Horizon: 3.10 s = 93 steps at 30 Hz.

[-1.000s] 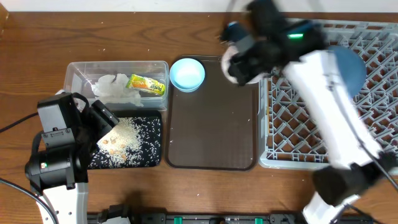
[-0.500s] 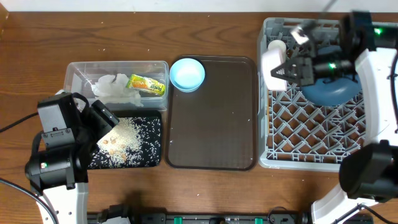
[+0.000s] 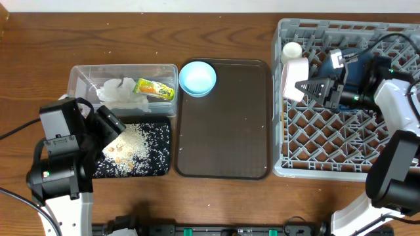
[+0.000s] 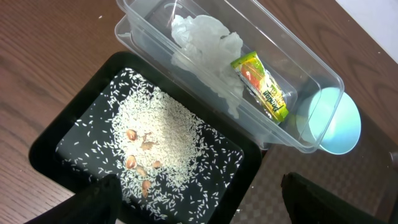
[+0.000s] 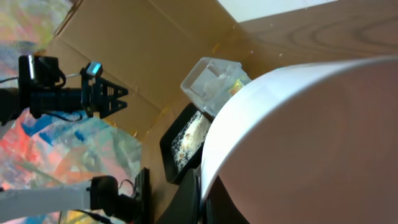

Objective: Sort waste into correct bins and load items into the dishwasher rack
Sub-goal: 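Carry the pink bowl into the rack and release it, then reach the right gripper to the light blue bowl and grasp its rim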

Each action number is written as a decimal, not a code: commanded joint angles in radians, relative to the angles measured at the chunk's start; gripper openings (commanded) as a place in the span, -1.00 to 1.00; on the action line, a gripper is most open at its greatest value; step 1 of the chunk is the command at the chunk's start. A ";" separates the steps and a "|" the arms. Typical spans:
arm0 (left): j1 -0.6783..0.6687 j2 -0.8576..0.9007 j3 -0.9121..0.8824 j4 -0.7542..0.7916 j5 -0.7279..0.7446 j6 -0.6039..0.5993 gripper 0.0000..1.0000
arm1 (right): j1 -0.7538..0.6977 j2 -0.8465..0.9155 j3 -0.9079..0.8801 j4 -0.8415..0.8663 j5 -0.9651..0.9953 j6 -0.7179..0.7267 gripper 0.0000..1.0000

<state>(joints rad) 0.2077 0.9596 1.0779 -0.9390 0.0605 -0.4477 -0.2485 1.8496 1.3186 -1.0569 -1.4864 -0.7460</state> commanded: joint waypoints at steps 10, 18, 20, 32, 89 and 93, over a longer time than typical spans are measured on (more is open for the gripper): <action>0.004 0.002 0.011 -0.003 -0.012 0.005 0.69 | -0.014 0.006 -0.084 0.094 -0.029 -0.018 -0.98; 0.004 0.002 0.011 -0.003 -0.012 0.005 0.69 | -0.034 0.006 -0.157 0.159 -0.021 -0.017 -0.98; 0.004 0.002 0.011 -0.003 -0.012 0.005 0.69 | -0.049 0.006 -0.158 0.158 0.015 0.008 -0.98; 0.004 0.002 0.011 -0.003 -0.012 0.005 0.69 | -0.134 0.005 -0.151 0.155 0.244 0.338 -0.47; 0.004 0.002 0.011 -0.003 -0.012 0.005 0.69 | 0.959 0.198 0.180 0.641 1.493 0.440 0.40; 0.004 0.002 0.011 -0.003 -0.012 0.005 0.70 | 0.958 0.231 0.180 0.665 1.493 0.414 0.38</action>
<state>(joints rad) 0.2077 0.9596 1.0779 -0.9390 0.0605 -0.4480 0.7036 2.0563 1.4876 -0.3992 0.0158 -0.2798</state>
